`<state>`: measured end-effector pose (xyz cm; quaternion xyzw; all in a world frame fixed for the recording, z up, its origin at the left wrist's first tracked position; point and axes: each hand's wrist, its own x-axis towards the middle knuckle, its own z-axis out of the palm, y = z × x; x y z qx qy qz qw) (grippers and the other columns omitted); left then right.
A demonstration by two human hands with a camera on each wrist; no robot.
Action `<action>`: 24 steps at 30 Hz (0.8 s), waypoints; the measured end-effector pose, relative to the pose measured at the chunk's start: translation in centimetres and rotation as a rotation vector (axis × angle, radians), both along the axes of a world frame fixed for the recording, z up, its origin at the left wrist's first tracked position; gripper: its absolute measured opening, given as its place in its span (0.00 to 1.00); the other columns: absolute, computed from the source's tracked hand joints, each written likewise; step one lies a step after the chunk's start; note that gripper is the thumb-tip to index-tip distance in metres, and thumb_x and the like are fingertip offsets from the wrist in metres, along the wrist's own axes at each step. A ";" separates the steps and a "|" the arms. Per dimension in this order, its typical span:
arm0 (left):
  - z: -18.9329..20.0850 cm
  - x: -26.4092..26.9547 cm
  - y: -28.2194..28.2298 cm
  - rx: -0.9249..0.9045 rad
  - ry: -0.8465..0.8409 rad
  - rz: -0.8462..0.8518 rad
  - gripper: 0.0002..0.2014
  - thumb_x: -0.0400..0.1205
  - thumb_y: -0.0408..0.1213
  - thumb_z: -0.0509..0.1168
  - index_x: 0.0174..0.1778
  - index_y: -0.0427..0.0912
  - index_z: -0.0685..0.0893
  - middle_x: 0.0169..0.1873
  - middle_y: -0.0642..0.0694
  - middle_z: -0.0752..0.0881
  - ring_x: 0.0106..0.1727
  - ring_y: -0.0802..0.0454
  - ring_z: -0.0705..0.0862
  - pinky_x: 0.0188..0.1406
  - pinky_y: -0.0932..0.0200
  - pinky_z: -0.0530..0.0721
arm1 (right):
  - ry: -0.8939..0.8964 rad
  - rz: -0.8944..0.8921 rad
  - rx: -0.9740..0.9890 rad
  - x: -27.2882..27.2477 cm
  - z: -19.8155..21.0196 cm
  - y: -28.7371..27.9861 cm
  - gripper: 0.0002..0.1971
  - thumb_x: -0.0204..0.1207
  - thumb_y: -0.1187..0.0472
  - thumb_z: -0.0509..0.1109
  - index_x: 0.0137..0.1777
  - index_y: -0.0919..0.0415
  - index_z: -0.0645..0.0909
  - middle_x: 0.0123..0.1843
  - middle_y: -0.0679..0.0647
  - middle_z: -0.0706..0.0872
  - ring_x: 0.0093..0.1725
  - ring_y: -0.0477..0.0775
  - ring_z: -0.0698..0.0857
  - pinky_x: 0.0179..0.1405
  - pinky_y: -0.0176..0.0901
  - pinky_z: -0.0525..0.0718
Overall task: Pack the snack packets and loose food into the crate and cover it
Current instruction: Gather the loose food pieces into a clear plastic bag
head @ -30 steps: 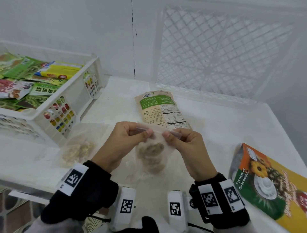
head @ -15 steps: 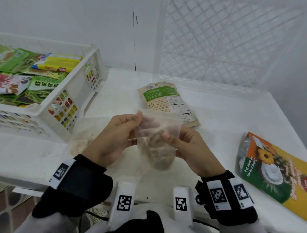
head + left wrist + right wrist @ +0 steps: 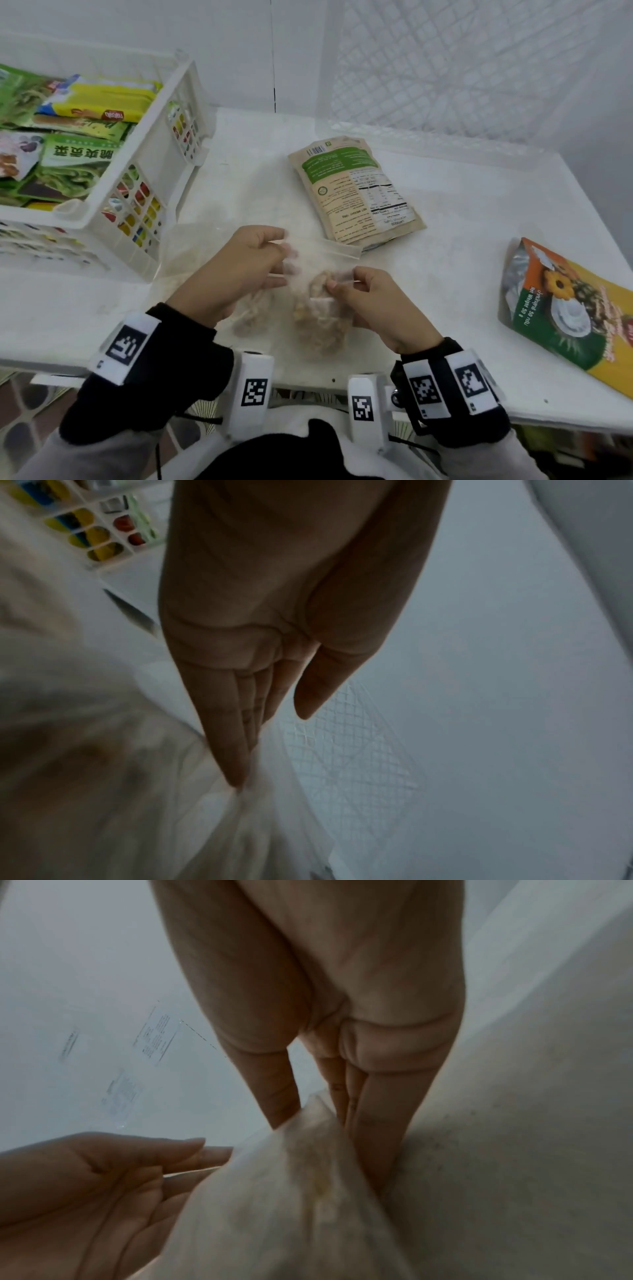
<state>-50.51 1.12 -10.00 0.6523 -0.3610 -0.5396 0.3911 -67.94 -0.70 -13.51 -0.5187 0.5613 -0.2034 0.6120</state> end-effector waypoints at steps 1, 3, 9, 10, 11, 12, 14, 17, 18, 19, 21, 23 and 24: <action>0.1 0.2 0.0 -0.027 -0.037 -0.005 0.15 0.85 0.29 0.57 0.68 0.36 0.75 0.49 0.42 0.86 0.44 0.49 0.87 0.42 0.60 0.85 | 0.009 0.003 -0.002 -0.1 0.0 0.0 0.15 0.79 0.58 0.69 0.56 0.72 0.79 0.55 0.76 0.84 0.56 0.73 0.85 0.57 0.73 0.81; 0.6 0.8 -0.3 -0.106 -0.138 -0.004 0.13 0.85 0.29 0.58 0.65 0.35 0.78 0.49 0.43 0.86 0.46 0.50 0.87 0.47 0.60 0.85 | 0.018 -0.001 0.005 -0.5 0.0 -0.4 0.14 0.79 0.55 0.68 0.53 0.69 0.78 0.48 0.73 0.86 0.48 0.68 0.87 0.54 0.62 0.84; 3.4 1.4 -3.7 -0.157 0.066 -0.081 0.08 0.82 0.27 0.62 0.54 0.35 0.82 0.47 0.39 0.88 0.47 0.51 0.90 0.46 0.63 0.88 | 0.135 -0.196 -0.164 -4.0 1.0 -5.8 0.10 0.79 0.62 0.67 0.59 0.59 0.75 0.43 0.56 0.84 0.43 0.55 0.83 0.49 0.53 0.84; 3.6 1.1 -4.4 -0.116 0.125 -0.110 0.07 0.81 0.26 0.63 0.53 0.35 0.82 0.47 0.39 0.88 0.47 0.50 0.90 0.46 0.62 0.88 | 0.170 -0.233 -0.209 -4.7 1.1 -7.0 0.12 0.78 0.65 0.66 0.60 0.59 0.75 0.43 0.54 0.83 0.45 0.56 0.81 0.50 0.52 0.82; 3.6 0.7 -5.3 -0.068 0.168 -0.140 0.06 0.81 0.27 0.63 0.51 0.36 0.81 0.47 0.39 0.88 0.48 0.50 0.89 0.48 0.60 0.88 | 0.219 -0.254 -0.253 -5.4 1.1 -8.3 0.14 0.77 0.66 0.65 0.63 0.59 0.74 0.46 0.53 0.82 0.49 0.55 0.80 0.52 0.51 0.80; 3.5 0.1 -6.1 -0.018 0.188 -0.175 0.05 0.81 0.27 0.64 0.51 0.38 0.81 0.48 0.41 0.87 0.52 0.49 0.87 0.52 0.59 0.86 | 0.287 -0.256 -0.294 -6.0 1.1 -9.4 0.17 0.77 0.67 0.64 0.66 0.59 0.73 0.51 0.53 0.81 0.53 0.56 0.79 0.55 0.49 0.78; 3.0 -1.0 -7.6 0.066 0.191 -0.241 0.10 0.81 0.28 0.63 0.57 0.39 0.79 0.58 0.42 0.84 0.64 0.44 0.80 0.64 0.54 0.79 | 0.441 -0.229 -0.343 -6.8 1.0 -11.3 0.24 0.75 0.66 0.65 0.72 0.61 0.70 0.65 0.60 0.77 0.64 0.60 0.76 0.62 0.50 0.76; 1.9 -2.5 -9.1 0.142 0.173 -0.241 0.18 0.82 0.27 0.62 0.68 0.37 0.72 0.74 0.39 0.71 0.76 0.40 0.67 0.75 0.49 0.68 | 0.551 -0.138 -0.356 -7.0 0.8 -13.0 0.30 0.73 0.67 0.68 0.76 0.62 0.66 0.72 0.65 0.72 0.68 0.64 0.76 0.68 0.56 0.76; 1.5 -2.8 -9.4 0.162 0.175 -0.229 0.19 0.82 0.27 0.62 0.69 0.38 0.71 0.73 0.38 0.71 0.73 0.41 0.70 0.73 0.50 0.69 | 0.542 -0.105 -0.339 -6.8 0.8 -13.4 0.32 0.72 0.68 0.70 0.76 0.62 0.66 0.71 0.65 0.74 0.68 0.64 0.77 0.68 0.56 0.76; 1.3 -3.2 -9.6 0.179 0.186 -0.226 0.18 0.82 0.27 0.61 0.68 0.38 0.72 0.70 0.37 0.74 0.67 0.43 0.76 0.69 0.51 0.72 | 0.519 -0.081 -0.320 -6.7 0.9 -13.7 0.32 0.71 0.70 0.71 0.76 0.63 0.67 0.69 0.64 0.76 0.67 0.63 0.78 0.68 0.56 0.77; 0.9 -3.5 -9.6 0.190 0.207 -0.218 0.13 0.81 0.27 0.61 0.61 0.40 0.76 0.61 0.39 0.80 0.53 0.46 0.79 0.63 0.52 0.76 | 0.470 -0.073 -0.302 -6.4 0.9 -14.1 0.31 0.68 0.75 0.70 0.73 0.64 0.72 0.62 0.62 0.80 0.63 0.62 0.80 0.66 0.56 0.79; 0.8 -3.4 -9.8 0.150 0.207 -0.142 0.11 0.80 0.26 0.61 0.57 0.40 0.77 0.54 0.42 0.83 0.50 0.46 0.81 0.56 0.54 0.80 | 0.428 -0.090 -0.326 -6.1 1.4 -14.3 0.29 0.66 0.77 0.71 0.69 0.66 0.77 0.56 0.59 0.82 0.61 0.61 0.82 0.65 0.56 0.80; 1.0 -3.2 -9.9 0.115 0.190 -0.083 0.10 0.79 0.25 0.61 0.54 0.40 0.77 0.49 0.43 0.84 0.46 0.48 0.82 0.48 0.57 0.81 | 0.381 -0.098 -0.339 -5.9 1.9 -14.3 0.27 0.65 0.78 0.72 0.66 0.66 0.79 0.56 0.59 0.84 0.59 0.60 0.83 0.65 0.53 0.80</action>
